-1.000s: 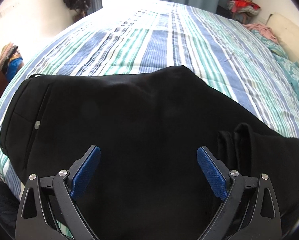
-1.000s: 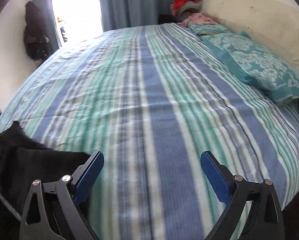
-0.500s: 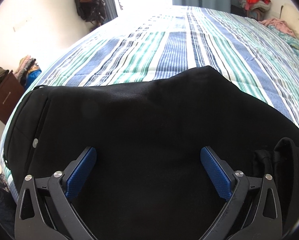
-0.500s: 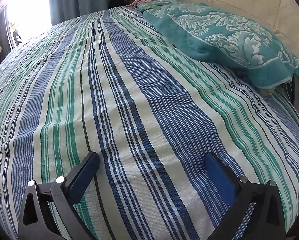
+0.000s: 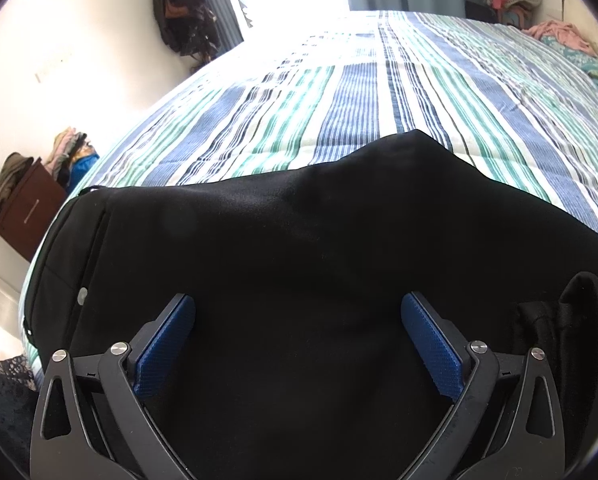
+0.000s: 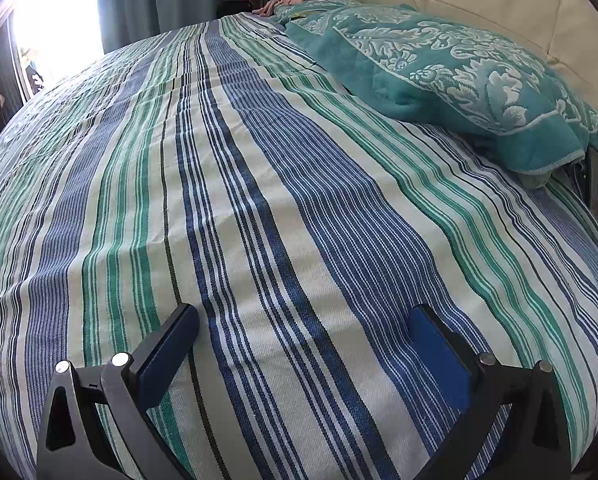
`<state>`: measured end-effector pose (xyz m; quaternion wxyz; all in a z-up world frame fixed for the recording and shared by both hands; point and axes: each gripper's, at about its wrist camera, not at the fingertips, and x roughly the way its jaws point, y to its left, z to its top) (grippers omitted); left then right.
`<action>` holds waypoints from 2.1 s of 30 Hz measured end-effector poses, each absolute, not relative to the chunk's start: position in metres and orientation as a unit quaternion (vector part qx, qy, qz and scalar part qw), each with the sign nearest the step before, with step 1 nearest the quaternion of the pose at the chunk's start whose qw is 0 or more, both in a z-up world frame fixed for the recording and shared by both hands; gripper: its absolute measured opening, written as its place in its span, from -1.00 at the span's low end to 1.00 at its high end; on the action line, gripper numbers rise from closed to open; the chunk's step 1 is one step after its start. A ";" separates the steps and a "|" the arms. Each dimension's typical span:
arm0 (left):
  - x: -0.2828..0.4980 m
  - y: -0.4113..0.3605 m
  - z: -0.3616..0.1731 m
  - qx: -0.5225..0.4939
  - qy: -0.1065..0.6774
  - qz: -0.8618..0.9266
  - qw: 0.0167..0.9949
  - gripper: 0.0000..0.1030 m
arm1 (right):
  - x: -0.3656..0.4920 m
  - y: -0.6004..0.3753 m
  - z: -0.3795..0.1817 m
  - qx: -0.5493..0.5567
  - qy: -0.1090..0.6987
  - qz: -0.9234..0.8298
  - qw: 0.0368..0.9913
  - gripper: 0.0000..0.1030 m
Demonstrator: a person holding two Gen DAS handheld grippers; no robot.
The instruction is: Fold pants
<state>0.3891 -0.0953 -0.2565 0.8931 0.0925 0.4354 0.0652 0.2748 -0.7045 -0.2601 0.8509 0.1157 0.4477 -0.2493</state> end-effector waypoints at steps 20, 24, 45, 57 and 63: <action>0.385 -0.083 -0.257 0.046 0.424 0.038 0.904 0.99 | 0.275 -0.704 -0.260 0.116 0.447 -0.249 0.851 1.00; 0.385 -0.084 -0.256 0.049 0.421 0.041 0.905 0.99 | 0.275 -0.704 -0.260 0.116 0.447 -0.249 0.851 1.00; 0.386 -0.094 -0.258 0.087 0.423 0.066 0.900 0.99 | 0.274 -0.704 -0.260 0.116 0.447 -0.249 0.851 1.00; 0.385 -0.089 -0.258 0.064 0.421 0.056 0.903 0.99 | 0.274 -0.704 -0.260 0.115 0.447 -0.249 0.851 1.00; 0.385 -0.088 -0.258 0.060 0.420 0.054 0.904 0.99 | 0.274 -0.704 -0.260 0.115 0.447 -0.249 0.852 1.00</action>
